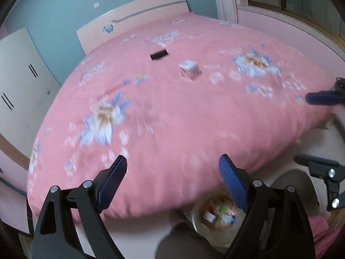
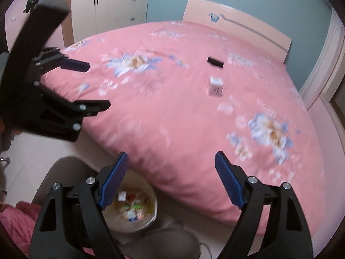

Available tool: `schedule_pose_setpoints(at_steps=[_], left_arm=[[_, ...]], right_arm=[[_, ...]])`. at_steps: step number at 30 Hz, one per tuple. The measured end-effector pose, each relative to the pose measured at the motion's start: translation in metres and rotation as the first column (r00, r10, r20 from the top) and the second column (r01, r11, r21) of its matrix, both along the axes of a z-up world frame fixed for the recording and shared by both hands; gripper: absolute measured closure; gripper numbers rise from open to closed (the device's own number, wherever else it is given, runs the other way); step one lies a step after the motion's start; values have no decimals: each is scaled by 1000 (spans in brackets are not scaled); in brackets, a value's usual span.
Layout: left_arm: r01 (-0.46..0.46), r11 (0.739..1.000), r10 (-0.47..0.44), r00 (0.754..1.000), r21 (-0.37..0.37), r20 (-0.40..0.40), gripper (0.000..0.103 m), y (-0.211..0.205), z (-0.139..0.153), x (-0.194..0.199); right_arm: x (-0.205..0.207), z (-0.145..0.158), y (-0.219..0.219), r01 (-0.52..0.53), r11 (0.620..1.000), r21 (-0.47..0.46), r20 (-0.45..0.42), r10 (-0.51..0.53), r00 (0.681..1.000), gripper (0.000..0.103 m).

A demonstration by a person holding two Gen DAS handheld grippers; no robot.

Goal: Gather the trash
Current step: 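Raise both open tools from the bin toward the bed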

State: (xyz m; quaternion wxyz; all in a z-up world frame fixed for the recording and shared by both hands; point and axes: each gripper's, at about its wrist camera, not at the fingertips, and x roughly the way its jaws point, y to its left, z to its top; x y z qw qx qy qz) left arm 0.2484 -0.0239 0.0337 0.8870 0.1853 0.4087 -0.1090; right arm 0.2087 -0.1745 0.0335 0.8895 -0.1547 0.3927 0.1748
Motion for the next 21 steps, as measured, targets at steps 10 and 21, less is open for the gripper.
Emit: schedule_pose_setpoints(at_steps=[10,21], left_arm=[[55,998,-55,998,-18,4,12,-12,-18,158],[97,994,-88,984,48,-154,12,-28,-42,333]], right_arm=[[134,-10,-9,7,997,71,33,-9,999,17],[280,-37,-15,75,995,70,-148,-64,987,17]])
